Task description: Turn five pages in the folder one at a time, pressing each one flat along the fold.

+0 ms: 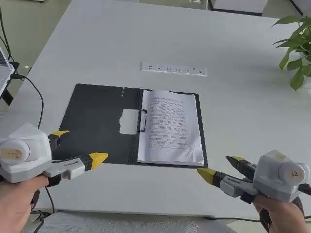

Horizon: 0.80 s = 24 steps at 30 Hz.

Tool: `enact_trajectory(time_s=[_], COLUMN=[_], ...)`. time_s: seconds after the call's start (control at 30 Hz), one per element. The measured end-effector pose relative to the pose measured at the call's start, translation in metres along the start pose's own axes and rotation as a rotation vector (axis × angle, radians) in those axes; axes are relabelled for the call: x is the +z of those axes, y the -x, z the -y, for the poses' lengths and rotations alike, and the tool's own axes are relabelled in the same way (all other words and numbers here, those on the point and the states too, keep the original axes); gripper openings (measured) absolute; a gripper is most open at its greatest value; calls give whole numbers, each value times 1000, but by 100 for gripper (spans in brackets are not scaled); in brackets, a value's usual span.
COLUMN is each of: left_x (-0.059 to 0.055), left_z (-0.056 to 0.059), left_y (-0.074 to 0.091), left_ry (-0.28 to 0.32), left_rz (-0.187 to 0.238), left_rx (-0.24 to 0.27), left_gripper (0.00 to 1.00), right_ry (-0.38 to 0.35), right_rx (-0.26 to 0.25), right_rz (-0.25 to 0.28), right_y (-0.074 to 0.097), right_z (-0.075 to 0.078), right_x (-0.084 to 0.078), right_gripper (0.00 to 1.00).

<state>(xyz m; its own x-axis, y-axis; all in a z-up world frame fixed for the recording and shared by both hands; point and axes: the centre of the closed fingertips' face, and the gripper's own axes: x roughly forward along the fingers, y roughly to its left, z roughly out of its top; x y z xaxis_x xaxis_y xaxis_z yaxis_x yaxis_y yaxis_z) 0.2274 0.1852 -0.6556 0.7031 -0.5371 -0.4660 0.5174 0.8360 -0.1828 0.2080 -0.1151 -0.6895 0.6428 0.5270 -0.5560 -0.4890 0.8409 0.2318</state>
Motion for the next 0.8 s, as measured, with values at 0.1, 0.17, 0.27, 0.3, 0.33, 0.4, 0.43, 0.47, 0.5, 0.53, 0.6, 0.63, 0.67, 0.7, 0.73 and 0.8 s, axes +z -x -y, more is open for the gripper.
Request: enact_trajectory(time_s=[0.1, 0.17, 0.27, 0.3, 0.33, 0.4, 0.43, 0.47, 0.5, 0.53, 0.6, 0.63, 0.67, 0.7, 0.73, 0.8], left_x=[-2, -2, -2, -2, -2, -2, -2, -2, -2, -2, -2, -1, -1, -1, 0, 0], left_z=[-1, -2, -3, -3, -4, -4, -4, -4, -4, -4, -4, -4, -3, -3, -3, -2], left_y=[1, 2, 3, 3, 3, 4, 4, 4, 4, 4, 3, 3, 3, 3, 3, 3], left_ry=[0, 2, 2, 1, 0, 0, 2, 2, 1, -1, -4, -3, -2, 0, 1, 3], left_rz=[-5, -5, -5, -5, -5, -6, -5, -6, -7, -8, -8, -8, -8, -6, -5, -4], left_rx=[1, 2, 5, 5, 6, 9, 9, 10, 10, 9, 9, 9, 10, 10, 10, 9], left_gripper=[77, 77, 77, 77, 77, 77, 77, 77, 77, 77, 77, 77, 77, 77, 77, 76], right_ry=[-1, -1, -6, -6, -4, -2, -3, -3, -5, -7, -9, -9, -4, -4, -4, -6], right_rx=[-1, -2, -4, -3, -3, -2, -2, -2, -2, -2, -1, 0, 2, 3, 4, 3], right_rz=[0, 0, 5, 5, 4, 3, 5, 5, 7, 8, 8, 6, 4, 3, 1, 1], right_y=[0, 0, 0, 0, 0, -1, -1, -1, -1, -1, -1, -1, -2, -2, -2, -2], right_z=[-1, -1, 0, 0, 1, 1, 1, 1, 1, 1, 1, 1, 0, 0, 0, 1], right_x=[0, -1, 0, 0, 0, 0, 0, 0, 1, 1, 0, 0, 0, -1, -1, 0], right_gripper=[68, 68, 68, 68, 68, 68, 68, 68, 68, 67, 67, 67, 67, 67, 67, 67])
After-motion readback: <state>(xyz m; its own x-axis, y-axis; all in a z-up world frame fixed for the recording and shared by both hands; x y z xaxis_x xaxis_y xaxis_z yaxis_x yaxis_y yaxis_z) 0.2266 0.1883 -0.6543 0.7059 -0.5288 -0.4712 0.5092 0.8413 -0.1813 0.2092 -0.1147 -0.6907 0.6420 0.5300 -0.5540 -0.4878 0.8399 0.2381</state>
